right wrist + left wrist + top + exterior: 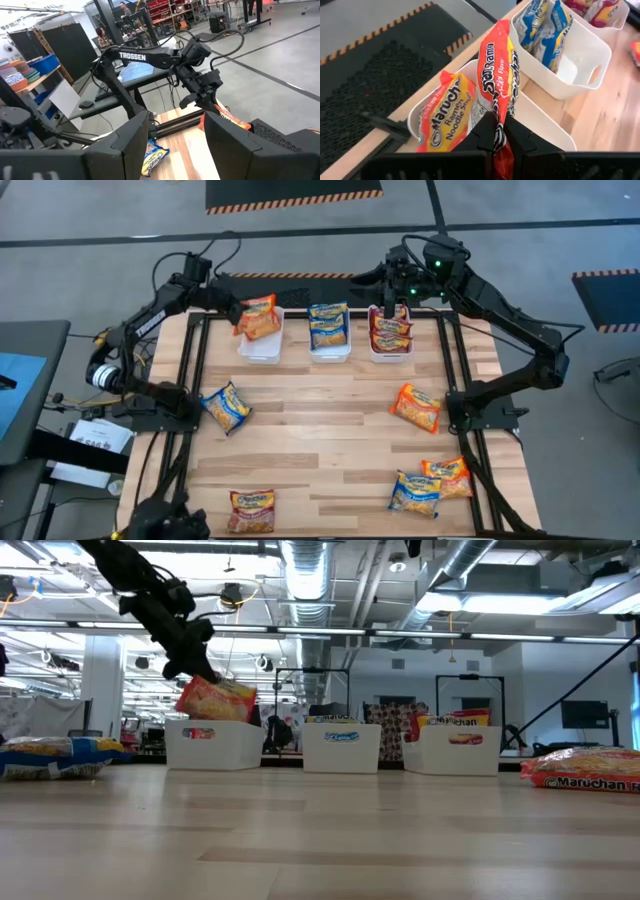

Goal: Sort Maruchan noodles
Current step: Put the orange noodle pack into the left white bin

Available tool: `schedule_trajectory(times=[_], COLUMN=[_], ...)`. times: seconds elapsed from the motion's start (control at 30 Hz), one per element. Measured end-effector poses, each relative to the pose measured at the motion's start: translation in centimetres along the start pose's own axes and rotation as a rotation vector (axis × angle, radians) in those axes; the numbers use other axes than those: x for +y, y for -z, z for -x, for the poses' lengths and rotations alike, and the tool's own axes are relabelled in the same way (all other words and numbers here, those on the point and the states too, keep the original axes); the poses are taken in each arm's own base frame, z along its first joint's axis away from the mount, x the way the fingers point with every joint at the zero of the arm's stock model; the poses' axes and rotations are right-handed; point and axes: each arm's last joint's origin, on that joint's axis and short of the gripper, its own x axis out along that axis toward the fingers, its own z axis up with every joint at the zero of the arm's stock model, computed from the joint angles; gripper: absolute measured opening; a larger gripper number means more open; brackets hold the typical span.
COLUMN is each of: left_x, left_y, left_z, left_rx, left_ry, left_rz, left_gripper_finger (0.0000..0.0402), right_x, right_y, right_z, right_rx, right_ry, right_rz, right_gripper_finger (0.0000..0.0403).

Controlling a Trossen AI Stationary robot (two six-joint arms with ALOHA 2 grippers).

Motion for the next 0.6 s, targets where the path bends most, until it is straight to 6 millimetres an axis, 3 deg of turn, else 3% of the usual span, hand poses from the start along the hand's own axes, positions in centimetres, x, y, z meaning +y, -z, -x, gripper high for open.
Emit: schedule_trajectory(times=[0.33,0.6], left_x=[1.4,1.9], left_y=[0.5,1.4], left_z=[-4.4,-6.4], left_rx=[0.047,0.095], left_ry=[0.005,0.066], left_rz=[0.036,0.100], left_gripper_finger=[0.0000,0.0005], right_x=[0.0,0.0], right_y=[0.0,0.0], right_z=[0.0,0.0], right_rx=[0.000,0.000], right_ry=[0.000,0.000], right_rz=[0.000,0.000], right_gripper_finger=[0.0219,0.0219])
